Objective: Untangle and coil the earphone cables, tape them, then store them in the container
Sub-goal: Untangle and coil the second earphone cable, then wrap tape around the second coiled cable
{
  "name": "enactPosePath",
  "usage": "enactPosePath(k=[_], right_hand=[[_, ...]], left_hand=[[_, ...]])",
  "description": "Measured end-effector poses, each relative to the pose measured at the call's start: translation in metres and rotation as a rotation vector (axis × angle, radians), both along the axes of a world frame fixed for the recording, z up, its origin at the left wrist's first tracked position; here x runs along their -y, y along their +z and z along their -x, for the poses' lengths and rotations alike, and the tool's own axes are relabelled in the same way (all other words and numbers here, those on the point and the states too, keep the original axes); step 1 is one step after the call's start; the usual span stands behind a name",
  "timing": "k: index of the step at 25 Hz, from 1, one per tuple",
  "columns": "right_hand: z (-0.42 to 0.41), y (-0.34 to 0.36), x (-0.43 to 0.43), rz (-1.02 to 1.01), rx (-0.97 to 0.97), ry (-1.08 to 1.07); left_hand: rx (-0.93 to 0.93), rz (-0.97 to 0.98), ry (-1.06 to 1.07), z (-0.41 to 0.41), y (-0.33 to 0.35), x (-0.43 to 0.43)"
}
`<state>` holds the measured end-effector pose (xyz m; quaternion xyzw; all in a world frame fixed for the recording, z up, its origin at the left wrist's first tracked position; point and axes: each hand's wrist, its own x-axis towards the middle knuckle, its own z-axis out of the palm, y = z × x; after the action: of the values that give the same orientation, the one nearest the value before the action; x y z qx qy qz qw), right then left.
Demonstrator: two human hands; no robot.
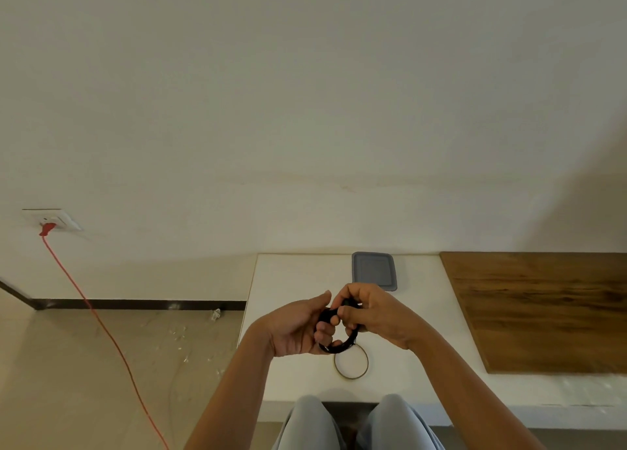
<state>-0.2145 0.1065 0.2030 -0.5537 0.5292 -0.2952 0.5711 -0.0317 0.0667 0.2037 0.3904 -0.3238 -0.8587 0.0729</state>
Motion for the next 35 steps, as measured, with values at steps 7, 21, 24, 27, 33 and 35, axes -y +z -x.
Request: enactPosePath(k=[7, 21, 24, 27, 33, 35], right_hand=[[-0.008, -0.029, 0.009, -0.169, 0.337, -0.278], [0.035, -0.215, 0.004, -0.298, -0.577, -0.459], [0.027, -0.243, 0.009, -0.236, -0.7, -0.39], [0.023, -0.248, 0.017, -0.187, -0.842, -0.316], [0.019, -0.205, 0.013, -0.065, -0.329, -0.509], [0.013, -0.179, 0.012, 0.013, -0.208, -0.568]], left_hand=[[0.134, 0.15, 0.298, 0.019, -0.022, -0.006], [0.432, 0.079, 0.663, 0.051, -0.122, 0.011], [0.363, 0.02, 0.715, 0.052, -0.139, 0.018], [0.346, 0.002, 0.769, 0.051, -0.155, 0.025], [0.451, 0.093, 0.649, 0.04, -0.162, 0.022], [0.467, 0.16, 0.541, 0.045, -0.152, 0.019]])
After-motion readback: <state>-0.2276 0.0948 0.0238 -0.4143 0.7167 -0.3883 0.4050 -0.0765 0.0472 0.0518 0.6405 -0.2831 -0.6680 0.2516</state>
